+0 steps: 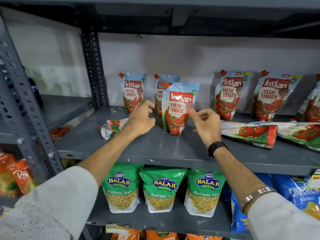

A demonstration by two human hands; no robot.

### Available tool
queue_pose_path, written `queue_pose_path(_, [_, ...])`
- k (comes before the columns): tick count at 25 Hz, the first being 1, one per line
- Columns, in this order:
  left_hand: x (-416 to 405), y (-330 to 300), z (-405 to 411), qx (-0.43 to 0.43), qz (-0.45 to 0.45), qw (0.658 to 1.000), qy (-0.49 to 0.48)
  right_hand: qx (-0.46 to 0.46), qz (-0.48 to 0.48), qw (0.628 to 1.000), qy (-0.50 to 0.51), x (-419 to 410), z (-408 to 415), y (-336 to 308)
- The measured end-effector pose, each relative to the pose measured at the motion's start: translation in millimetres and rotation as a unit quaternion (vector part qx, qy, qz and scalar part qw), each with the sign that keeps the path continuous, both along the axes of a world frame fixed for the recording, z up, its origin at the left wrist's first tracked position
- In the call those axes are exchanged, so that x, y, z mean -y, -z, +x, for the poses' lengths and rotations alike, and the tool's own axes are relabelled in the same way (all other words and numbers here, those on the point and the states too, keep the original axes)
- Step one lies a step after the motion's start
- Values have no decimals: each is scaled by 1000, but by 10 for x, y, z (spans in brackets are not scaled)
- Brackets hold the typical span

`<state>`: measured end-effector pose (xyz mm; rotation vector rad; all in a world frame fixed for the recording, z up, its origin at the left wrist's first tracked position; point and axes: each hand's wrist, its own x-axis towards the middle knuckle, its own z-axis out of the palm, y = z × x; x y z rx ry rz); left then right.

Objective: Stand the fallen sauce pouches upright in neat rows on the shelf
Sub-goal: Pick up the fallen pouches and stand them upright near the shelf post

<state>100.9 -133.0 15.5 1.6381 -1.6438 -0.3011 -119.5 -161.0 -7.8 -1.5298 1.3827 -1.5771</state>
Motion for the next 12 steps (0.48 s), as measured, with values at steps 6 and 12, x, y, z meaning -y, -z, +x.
queue_pose_path(6, [-263,-436,485,393,309,861,-99,-97,-48,989,-102,-309,498,-115])
queue_pose_path(12, [-242,-217,669,407,215,884,-82,-179,29,966,-182,-284,910,17])
